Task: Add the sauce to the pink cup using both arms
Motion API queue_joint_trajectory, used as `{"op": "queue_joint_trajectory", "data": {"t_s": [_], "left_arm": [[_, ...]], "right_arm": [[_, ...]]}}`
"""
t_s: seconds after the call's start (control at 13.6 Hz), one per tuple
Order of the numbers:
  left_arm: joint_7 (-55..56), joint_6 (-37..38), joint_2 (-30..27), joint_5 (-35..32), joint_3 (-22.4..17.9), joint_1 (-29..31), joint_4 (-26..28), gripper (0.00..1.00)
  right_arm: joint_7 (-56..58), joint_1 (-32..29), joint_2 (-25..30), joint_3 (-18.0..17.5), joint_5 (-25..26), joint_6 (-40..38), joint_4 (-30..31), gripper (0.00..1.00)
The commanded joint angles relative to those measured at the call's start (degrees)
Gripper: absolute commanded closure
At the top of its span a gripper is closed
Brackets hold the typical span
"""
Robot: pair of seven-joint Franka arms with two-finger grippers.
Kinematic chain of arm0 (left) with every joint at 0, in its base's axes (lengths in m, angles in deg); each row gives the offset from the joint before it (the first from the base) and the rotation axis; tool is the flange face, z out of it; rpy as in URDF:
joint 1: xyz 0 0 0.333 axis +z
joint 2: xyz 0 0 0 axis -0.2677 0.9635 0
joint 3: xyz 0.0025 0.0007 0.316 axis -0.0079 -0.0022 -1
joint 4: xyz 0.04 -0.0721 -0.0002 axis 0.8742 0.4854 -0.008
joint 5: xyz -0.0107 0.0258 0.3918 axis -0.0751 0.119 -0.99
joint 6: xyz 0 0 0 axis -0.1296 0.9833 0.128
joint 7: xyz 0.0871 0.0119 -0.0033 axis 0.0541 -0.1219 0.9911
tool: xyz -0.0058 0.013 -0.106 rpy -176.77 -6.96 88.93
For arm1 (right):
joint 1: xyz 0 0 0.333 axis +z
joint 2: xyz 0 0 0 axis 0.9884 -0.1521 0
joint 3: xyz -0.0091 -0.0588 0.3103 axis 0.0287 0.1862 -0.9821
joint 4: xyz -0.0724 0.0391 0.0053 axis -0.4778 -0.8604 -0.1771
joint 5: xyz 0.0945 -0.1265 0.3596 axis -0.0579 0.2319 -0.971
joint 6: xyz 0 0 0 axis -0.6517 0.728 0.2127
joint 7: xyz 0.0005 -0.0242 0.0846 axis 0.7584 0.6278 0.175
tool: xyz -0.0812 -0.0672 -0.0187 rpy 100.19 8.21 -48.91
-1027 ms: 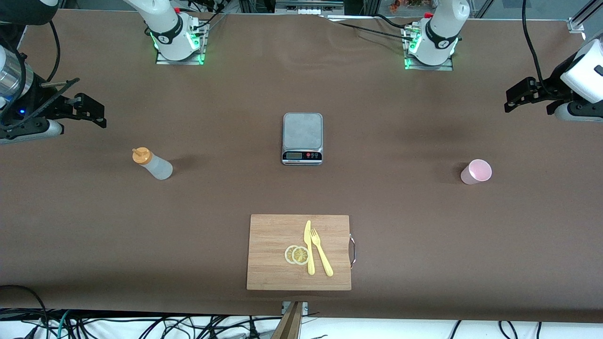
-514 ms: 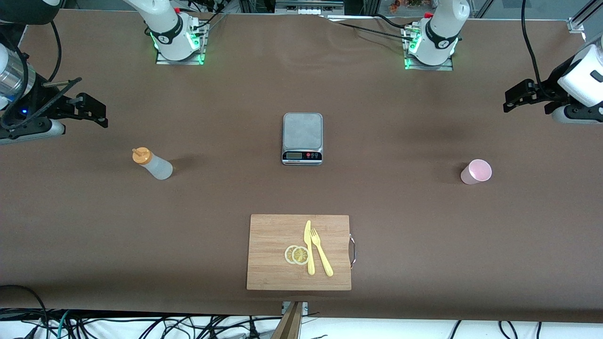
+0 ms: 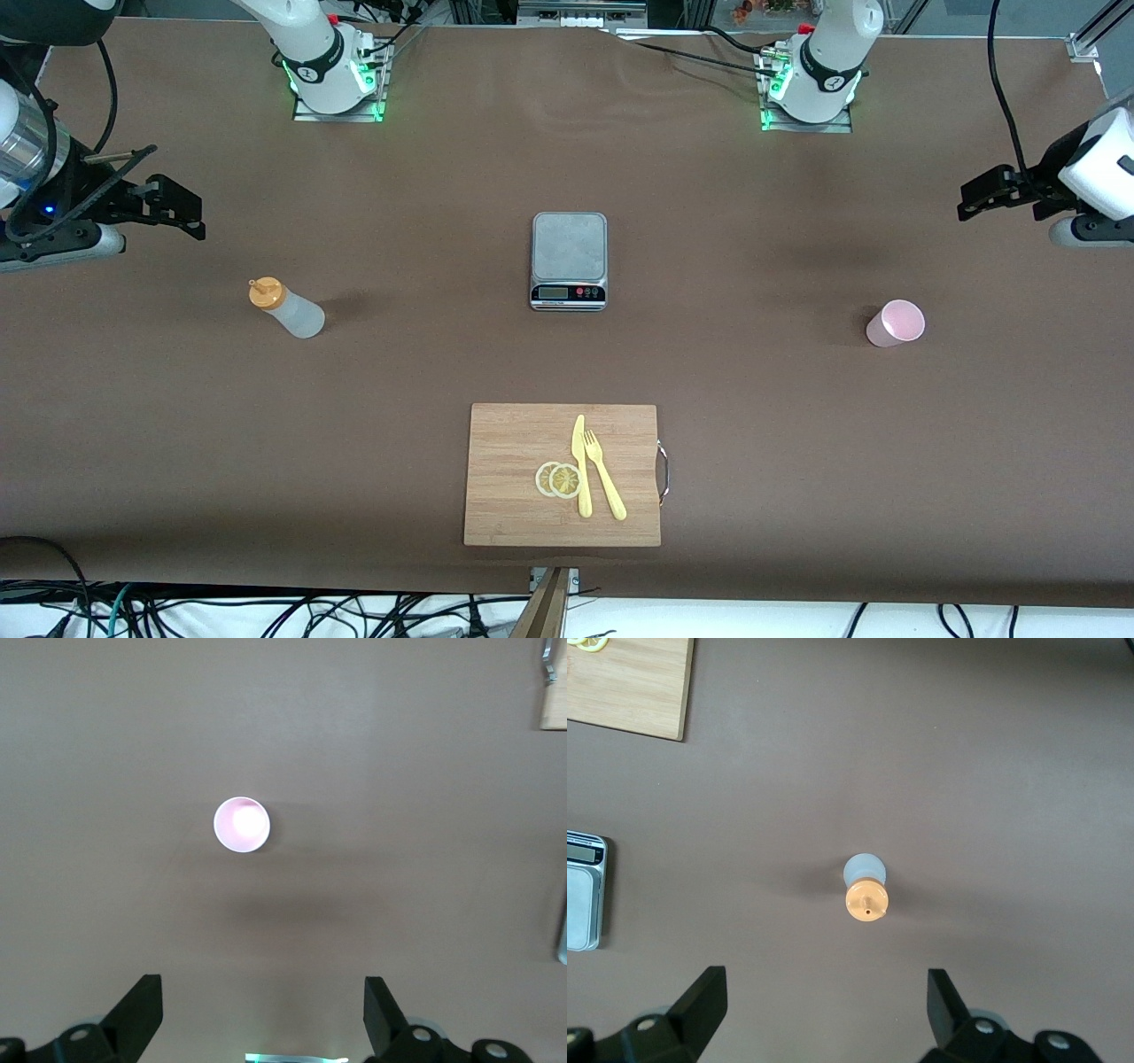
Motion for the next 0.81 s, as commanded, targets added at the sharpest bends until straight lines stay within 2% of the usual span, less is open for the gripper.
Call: {"op": "queue_joint_trajectory", "data": {"t_s": [0.0, 0.29, 0.59, 0.73], "left_arm": [[-0.9, -0.3, 3.3, -1.7, 0.7, 0.5, -2.7, 0.0], [-4.4, -0.5, 10.2, -1.7, 0.2, 3.0, -6.8, 0.0], [-10.7, -5.9, 15.8, -4.3, 0.2, 3.8, -4.8, 0.0], [-14.0, -10.0, 16.8, -5.3, 0.3, 5.2, -1.0, 0.0]], "right_arm": [[-0.4, 0.0, 0.2, -0.1, -0.8, 0.0, -0.3, 0.0], [-0.4, 0.0, 0.2, -0.1, -0.8, 0.0, -0.3, 0.0], [-0.4, 0.0, 0.2, -0.1, -0.8, 0.0, -0.3, 0.0], [-0.4, 0.0, 0.2, -0.1, -0.8, 0.1, -0.3, 0.0]]}}
